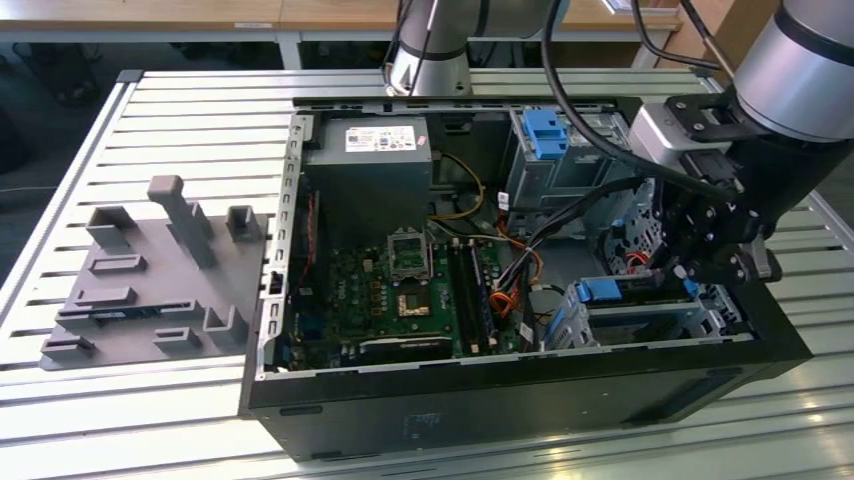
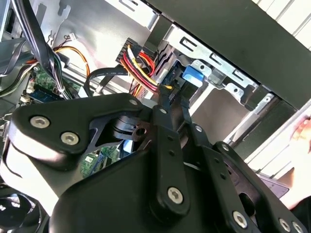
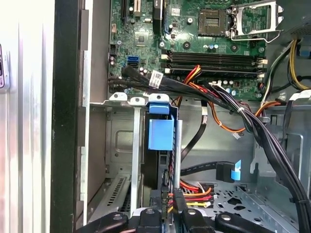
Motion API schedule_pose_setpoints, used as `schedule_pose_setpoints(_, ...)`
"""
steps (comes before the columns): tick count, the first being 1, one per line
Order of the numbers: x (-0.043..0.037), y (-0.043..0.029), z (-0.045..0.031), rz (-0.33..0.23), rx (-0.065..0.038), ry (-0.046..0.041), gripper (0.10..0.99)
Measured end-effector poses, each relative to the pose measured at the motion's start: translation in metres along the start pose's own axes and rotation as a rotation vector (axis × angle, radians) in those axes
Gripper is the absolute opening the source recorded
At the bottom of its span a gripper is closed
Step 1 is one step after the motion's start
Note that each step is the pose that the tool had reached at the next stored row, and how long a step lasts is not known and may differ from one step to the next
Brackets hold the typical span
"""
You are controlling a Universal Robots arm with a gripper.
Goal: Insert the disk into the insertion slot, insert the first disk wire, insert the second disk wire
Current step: 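Insert the first disk wire, then insert the second disk wire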
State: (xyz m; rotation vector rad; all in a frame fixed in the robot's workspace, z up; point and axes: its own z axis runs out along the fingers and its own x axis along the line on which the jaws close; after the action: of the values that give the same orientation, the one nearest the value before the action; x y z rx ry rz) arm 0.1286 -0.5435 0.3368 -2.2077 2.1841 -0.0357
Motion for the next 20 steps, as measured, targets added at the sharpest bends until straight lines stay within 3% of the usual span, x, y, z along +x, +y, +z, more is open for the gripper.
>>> schedule_pose_setpoints(2,0.0000,-0.0001,-0.0013,0.000,-0.001,-0.0002,0.165)
schedule_pose_setpoints(4,0.0000,-0.0001,-0.0021,0.000,-0.001,-0.0002,0.165)
schedule_pose_setpoints(5,0.0000,-0.0002,-0.0026,0.000,-0.001,0.0000,0.106)
schedule_pose_setpoints(20,0.0000,0.0009,-0.0042,0.000,-0.001,0.0000,0.106)
